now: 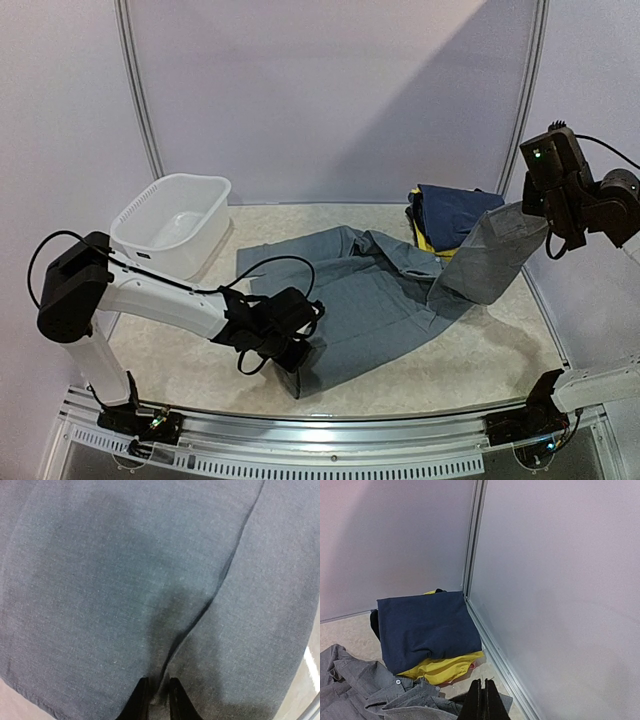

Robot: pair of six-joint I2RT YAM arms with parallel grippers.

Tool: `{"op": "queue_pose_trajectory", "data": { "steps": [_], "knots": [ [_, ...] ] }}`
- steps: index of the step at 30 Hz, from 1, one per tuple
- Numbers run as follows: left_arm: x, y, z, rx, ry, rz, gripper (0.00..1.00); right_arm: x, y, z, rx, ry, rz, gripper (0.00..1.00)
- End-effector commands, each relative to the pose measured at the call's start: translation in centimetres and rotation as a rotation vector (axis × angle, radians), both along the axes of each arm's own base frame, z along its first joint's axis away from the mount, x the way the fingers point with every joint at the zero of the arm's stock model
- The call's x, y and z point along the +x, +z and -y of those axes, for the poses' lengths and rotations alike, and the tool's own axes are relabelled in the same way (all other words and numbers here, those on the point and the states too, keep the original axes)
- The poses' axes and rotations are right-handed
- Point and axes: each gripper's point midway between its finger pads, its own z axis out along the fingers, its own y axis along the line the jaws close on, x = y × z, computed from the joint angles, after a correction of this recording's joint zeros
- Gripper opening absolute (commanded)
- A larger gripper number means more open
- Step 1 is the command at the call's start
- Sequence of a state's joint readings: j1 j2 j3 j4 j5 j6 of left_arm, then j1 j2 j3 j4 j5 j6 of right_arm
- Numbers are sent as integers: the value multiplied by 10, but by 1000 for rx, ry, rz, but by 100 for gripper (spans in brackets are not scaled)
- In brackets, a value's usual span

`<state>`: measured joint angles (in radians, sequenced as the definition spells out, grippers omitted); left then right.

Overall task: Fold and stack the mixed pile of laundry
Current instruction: Adjust the crumpled shirt at the center of the board.

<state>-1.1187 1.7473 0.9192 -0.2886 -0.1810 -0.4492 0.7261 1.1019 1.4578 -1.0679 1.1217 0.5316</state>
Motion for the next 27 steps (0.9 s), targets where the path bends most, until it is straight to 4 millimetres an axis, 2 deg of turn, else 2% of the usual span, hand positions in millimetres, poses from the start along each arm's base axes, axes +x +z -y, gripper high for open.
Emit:
{"op": "queue_pose_trajectory", "data": {
  "steps": [1,5,8,14,17,24,27],
  "knots": [
    [-2,12,6,-31,-10,19,12,3,-3,0,-9,-2,-2,0],
    [-5,21,11,-74,-26,23,0,3,-1,-2,-3,7,3,0],
    [-6,26,12,-97,-31,23,0,3,0,-1,0,7,7,0],
    [-8,37,-1,-95,-16,47,0,5,2,-4,1,13,4,0],
    [-9,35,-5,-77,-20,42,13,7,2,-6,5,19,3,0],
    [-14,14,9,-96,-43,-10,13,10,0,-10,7,26,-4,0],
    [-11,11,7,-79,-30,-2,22,10,0,-10,3,26,-8,0]
  ]
}}
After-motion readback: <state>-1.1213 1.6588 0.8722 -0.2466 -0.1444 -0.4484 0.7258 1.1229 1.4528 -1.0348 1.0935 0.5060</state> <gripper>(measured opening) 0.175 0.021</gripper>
